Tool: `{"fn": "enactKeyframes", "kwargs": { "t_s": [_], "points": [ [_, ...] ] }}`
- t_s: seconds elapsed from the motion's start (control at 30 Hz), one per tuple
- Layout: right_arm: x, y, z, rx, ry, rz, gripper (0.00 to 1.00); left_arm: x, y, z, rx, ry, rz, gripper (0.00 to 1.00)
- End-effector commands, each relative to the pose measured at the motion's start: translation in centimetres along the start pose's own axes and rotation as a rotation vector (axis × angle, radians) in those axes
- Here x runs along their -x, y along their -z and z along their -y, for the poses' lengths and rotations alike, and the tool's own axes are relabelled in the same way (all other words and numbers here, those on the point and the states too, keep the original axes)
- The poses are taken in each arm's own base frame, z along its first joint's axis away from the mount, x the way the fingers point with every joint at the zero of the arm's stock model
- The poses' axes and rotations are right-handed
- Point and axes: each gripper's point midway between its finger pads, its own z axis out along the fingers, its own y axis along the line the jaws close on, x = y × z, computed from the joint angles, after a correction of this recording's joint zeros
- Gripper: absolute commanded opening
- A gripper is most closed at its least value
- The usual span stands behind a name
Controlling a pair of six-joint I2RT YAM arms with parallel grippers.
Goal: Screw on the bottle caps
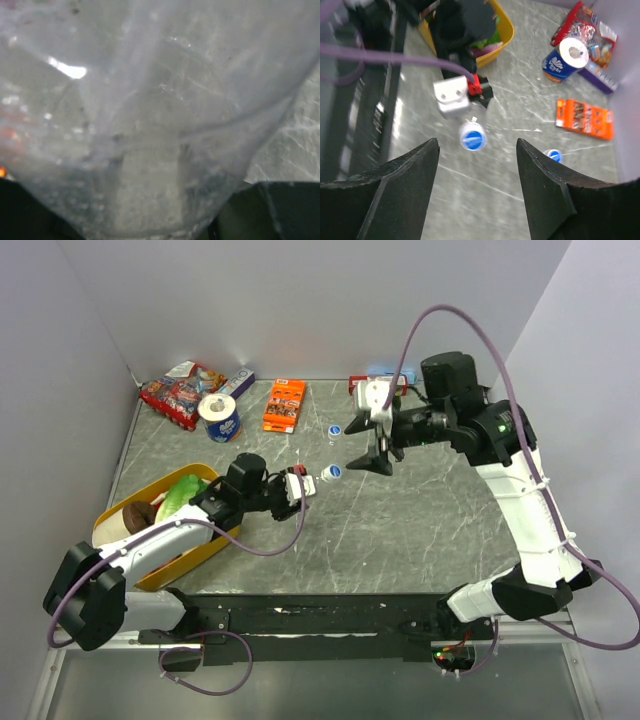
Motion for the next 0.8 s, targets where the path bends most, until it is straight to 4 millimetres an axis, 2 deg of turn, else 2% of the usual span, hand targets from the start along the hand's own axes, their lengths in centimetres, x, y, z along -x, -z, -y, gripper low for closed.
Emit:
{"fn": "enactKeyframes", "kwargs": {
  "t_s": [0.0,0.13,0.27,0.53,0.77],
  "points": [
    [-2.2,-0.7,-2.1,0.120,0.318,-0.060,0.72,2.6,1.1,1.3,-0.173,-0.196,0.057,0.01],
    [-4.2,-1.2,-4.4,0.192,0.483,-0.093,0.73,2.5,1.2,1.5,-0.204,-0.227,0.046,0.01],
    [-5.0,-1.9,-5.6,0.242,0.488,-0.104,0.71,3.0,1.3,1.3,-0.200,-0.254,0.058,0.01],
    [-5.3,-3.5,-5.0,0.230,0.558,-0.119,0.65,2.8,1.2,1.2,-0.213,-0.250,0.038,0.01],
    [-5.8,-4.1,-5.1,0.256,0.550,-0.131,0.59,3.0,1.1,0.8,-0.207,-0.261,0.040,0.01]
  ]
}}
